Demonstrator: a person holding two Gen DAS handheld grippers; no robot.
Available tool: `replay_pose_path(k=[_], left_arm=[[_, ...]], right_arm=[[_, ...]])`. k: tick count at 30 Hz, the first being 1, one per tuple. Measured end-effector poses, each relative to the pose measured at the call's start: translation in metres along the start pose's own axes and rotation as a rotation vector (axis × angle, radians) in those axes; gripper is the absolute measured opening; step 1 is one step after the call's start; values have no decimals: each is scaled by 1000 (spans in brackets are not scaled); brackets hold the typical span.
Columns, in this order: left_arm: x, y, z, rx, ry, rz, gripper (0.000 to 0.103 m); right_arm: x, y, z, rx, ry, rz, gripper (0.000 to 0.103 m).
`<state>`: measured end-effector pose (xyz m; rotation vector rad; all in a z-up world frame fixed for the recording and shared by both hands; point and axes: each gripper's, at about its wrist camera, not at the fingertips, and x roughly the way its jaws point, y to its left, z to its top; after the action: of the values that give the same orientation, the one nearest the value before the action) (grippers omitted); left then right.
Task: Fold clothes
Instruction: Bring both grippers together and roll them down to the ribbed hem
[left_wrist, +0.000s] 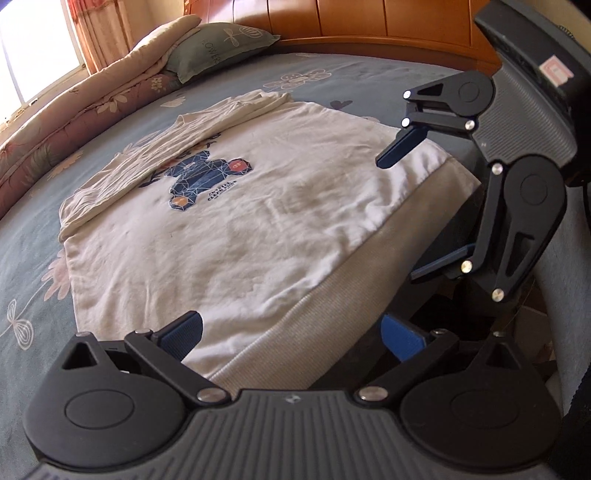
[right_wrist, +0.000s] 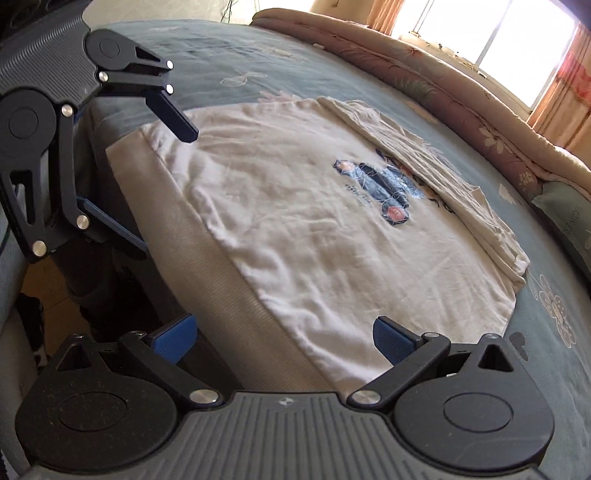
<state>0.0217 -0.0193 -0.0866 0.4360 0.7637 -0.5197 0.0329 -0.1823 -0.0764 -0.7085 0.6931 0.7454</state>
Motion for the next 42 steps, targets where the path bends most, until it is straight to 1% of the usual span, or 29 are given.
replay_pose_path(k=[2, 5, 8, 11, 14, 18, 20, 24, 28, 30, 31, 35, 36, 40, 42], left_arm=[[0, -1, -2, -15, -5, -5, 102], [3, -3, -4, -21, 0, 10, 102], [5, -8, -3, -7, -5, 4, 102], [9, -14, 0, 19, -10, 17, 102], [15, -20, 5, 46, -17, 42, 102], [24, -21, 14, 76, -28, 101, 102], [26, -15, 19, 66, -24, 113, 102], [19, 0, 28, 30, -53, 131, 102], [13, 3, 37, 40, -76, 139, 102], [12, 1, 38, 50, -79, 135, 102], [12, 0, 38, 57, -79, 129, 102], [15, -2, 27, 81, -45, 97, 102], [17, -2, 24, 85, -38, 97, 102], [25, -4, 17, 88, -18, 112, 102], [29, -6, 21, 80, -24, 98, 102]], right_arm=[[10, 14, -1, -36, 30, -25, 103], [16, 25, -1, -64, 23, -100, 103], [5, 19, 1, -29, -26, -139, 103], [-10, 12, 5, 1, -94, -173, 103], [-18, 3, 8, 35, -124, -181, 103], [-21, -1, 8, 53, -133, -179, 103], [-22, -1, 7, 60, -134, -172, 103], [-23, 0, 4, 65, -133, -144, 103], [-12, 7, 8, 44, -122, -146, 103], [-5, 11, 11, 35, -125, -169, 103], [-3, 12, 13, 34, -125, -194, 103], [3, 12, 12, 20, -109, -326, 103], [3, 10, 10, 16, -105, -345, 103], [1, 2, 4, 29, -95, -371, 103], [3, 1, 5, 36, -96, -371, 103]])
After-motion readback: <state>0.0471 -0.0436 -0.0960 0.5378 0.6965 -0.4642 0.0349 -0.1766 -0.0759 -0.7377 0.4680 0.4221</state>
